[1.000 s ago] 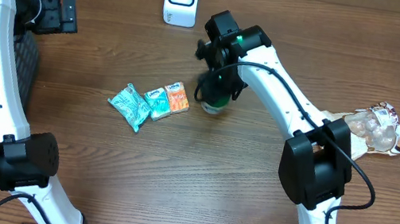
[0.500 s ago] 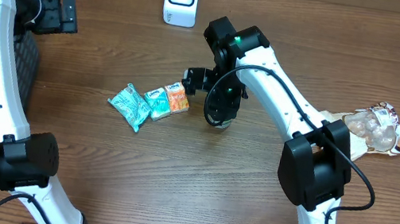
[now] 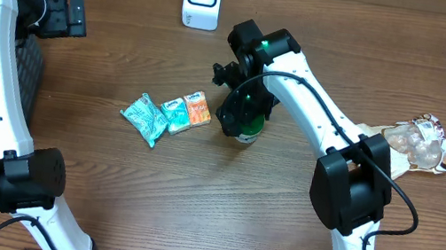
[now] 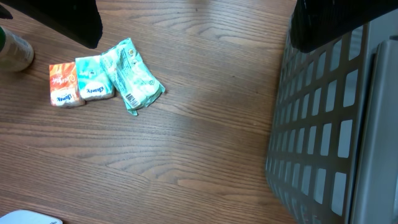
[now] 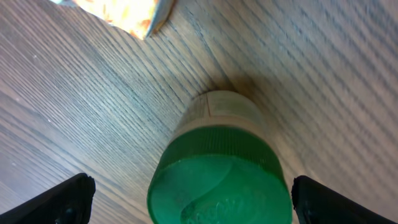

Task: Scan the item barcode
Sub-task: 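Close the right gripper around the jar's body below the green lid, then lift the jar with the right gripper and carry it toward the scanner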

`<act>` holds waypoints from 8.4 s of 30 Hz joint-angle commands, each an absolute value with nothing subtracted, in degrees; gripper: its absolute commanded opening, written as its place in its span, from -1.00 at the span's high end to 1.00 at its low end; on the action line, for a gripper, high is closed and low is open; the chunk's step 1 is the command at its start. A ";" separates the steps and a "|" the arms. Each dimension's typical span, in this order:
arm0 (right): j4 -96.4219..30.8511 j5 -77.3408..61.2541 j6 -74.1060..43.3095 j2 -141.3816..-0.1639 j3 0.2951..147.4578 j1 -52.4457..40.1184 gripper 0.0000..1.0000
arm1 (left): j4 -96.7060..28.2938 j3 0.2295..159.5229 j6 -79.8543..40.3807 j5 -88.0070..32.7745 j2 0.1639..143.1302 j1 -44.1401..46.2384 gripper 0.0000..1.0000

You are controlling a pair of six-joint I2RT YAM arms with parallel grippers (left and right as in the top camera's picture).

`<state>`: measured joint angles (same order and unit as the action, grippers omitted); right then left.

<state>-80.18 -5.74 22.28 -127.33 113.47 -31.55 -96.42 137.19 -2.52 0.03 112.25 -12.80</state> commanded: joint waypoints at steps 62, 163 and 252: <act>-78.24 0.36 4.47 -123.35 110.56 -32.91 -0.83 | -96.40 137.29 -1.45 0.01 112.07 -13.06 -0.99; -65.19 3.77 -7.57 -123.35 104.29 -31.53 -0.59 | -96.40 137.29 -1.45 0.01 112.07 -13.06 -0.99; -38.87 0.67 -5.89 -109.01 107.96 -28.01 0.02 | -96.40 137.29 -1.45 0.01 112.07 -13.06 -0.99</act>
